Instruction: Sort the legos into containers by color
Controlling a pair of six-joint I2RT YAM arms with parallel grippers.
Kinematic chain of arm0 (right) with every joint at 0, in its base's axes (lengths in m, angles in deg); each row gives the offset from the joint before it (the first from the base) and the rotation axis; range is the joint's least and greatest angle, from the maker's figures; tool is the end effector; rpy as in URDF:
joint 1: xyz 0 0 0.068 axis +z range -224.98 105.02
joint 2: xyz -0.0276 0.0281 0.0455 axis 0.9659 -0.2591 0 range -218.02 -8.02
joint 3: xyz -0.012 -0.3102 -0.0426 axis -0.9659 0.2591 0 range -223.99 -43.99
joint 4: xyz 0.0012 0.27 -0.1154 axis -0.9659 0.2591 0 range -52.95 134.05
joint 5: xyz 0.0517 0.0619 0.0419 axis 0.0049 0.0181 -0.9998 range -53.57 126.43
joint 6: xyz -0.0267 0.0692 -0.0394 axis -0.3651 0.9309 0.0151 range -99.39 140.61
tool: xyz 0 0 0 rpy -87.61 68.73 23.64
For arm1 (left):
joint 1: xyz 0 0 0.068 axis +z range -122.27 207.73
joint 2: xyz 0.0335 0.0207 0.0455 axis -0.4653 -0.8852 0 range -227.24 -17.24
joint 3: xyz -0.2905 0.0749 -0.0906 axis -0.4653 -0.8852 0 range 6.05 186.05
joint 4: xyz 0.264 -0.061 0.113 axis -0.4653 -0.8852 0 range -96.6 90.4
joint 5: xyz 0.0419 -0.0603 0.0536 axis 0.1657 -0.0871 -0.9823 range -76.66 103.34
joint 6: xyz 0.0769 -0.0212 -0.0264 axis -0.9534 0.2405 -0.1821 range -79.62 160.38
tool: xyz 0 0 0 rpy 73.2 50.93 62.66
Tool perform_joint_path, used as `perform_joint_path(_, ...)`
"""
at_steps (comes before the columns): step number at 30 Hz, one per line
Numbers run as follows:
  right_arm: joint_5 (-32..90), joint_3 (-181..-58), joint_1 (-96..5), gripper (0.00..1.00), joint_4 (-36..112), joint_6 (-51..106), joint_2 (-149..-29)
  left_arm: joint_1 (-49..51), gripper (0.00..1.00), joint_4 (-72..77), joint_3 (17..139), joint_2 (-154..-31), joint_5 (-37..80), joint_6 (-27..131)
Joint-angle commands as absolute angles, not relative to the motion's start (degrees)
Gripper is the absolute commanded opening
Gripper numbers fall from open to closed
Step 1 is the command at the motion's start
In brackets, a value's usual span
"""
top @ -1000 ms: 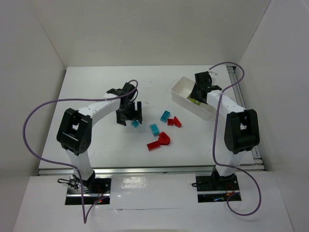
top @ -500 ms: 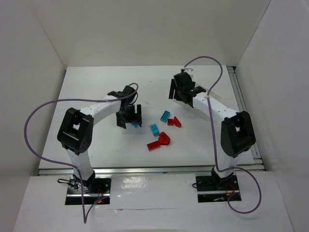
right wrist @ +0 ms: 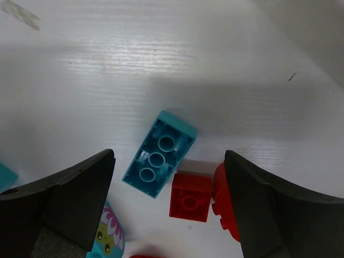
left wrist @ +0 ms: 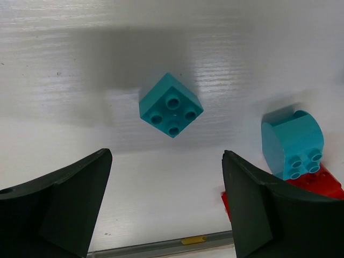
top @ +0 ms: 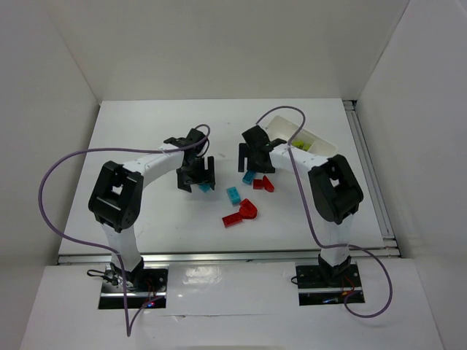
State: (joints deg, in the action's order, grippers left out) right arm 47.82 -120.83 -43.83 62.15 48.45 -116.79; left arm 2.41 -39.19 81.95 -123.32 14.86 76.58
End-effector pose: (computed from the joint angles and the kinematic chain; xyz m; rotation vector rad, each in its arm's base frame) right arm 0.4067 0.2290 0.1836 0.0014 2.5433 0.1495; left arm 0.3852 -0.1844 0.1803 -0.2626 2.8252 -0.2910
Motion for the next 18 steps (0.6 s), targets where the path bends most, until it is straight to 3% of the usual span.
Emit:
perform_joint_path(1,46.53,-123.18,-42.65,0.89,63.24,49.70,-119.01,3.02,0.93,-39.76,82.26,-121.22,13.52,76.15)
perform_joint_path(9,47.58,-125.37,-40.97,0.62,62.62,49.70,-123.06,3.56,0.93,-39.76,81.72,-120.60,13.52,76.15)
perform_joint_path(10,47.59,-125.37,-40.97,0.52,62.62,49.70,-123.06,3.56,0.93,-39.76,81.72,-120.60,13.52,76.15)
perform_joint_path(14,51.01,-128.27,-40.97,0.27,62.62,49.70,-121.67,3.56,0.93,-39.76,81.72,-120.60,14.04,76.15)
perform_joint_path(18,53.30,-132.48,-42.81,0.25,63.15,49.09,-118.86,3.56,0.93,-39.76,81.72,-121.12,14.75,75.62)
